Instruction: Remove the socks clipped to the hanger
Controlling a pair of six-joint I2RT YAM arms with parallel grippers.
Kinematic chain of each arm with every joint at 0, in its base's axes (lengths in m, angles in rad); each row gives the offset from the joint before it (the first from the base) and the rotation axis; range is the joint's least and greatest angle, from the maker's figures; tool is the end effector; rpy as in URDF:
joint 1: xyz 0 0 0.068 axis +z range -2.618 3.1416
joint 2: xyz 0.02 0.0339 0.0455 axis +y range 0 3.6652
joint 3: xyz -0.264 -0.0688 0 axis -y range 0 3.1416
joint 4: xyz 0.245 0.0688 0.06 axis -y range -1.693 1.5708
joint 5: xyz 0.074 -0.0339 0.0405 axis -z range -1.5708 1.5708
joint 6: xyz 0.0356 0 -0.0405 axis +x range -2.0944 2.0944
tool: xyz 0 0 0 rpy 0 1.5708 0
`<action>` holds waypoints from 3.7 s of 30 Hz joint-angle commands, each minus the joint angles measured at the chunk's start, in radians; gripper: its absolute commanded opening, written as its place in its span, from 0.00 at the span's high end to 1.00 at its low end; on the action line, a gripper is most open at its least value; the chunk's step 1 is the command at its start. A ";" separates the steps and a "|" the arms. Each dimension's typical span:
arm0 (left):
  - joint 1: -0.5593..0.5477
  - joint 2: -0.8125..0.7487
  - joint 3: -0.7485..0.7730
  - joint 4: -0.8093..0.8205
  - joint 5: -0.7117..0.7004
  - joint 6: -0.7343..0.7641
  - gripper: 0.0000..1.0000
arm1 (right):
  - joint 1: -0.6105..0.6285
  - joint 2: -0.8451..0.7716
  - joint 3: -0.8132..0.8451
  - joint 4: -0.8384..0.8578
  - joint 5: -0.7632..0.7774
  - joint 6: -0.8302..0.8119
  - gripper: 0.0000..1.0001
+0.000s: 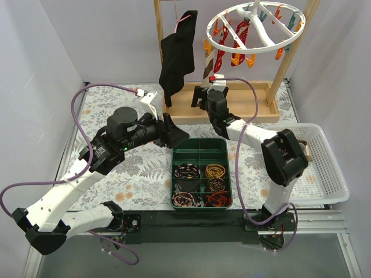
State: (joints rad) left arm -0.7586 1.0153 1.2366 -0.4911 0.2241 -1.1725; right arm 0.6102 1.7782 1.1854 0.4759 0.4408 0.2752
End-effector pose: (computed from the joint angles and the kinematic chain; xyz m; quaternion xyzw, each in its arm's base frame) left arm 0.1480 -0.1512 0.4211 -0.0962 0.7878 -0.5455 0.2692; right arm 0.3501 0.2263 0.2723 0.0217 0.7432 0.1302 0.6560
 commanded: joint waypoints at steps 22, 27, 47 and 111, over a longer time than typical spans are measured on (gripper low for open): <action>-0.004 -0.015 0.032 0.002 -0.014 -0.024 0.44 | 0.043 0.141 0.231 0.064 0.273 -0.105 0.99; -0.004 0.035 0.078 0.037 -0.026 -0.090 0.45 | 0.051 -0.047 0.070 -0.003 0.182 -0.058 0.99; -0.004 0.589 0.641 0.164 -0.351 -0.026 0.44 | 0.066 -0.442 -0.228 -0.227 0.029 0.071 0.99; -0.027 0.971 0.940 0.407 -0.359 0.033 1.00 | 0.065 -0.784 -0.461 -0.379 0.124 0.151 0.99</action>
State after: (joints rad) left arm -0.7811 2.0224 2.1925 -0.0963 -0.1638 -1.1172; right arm 0.6701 1.0473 0.7395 0.1299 0.4908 0.3935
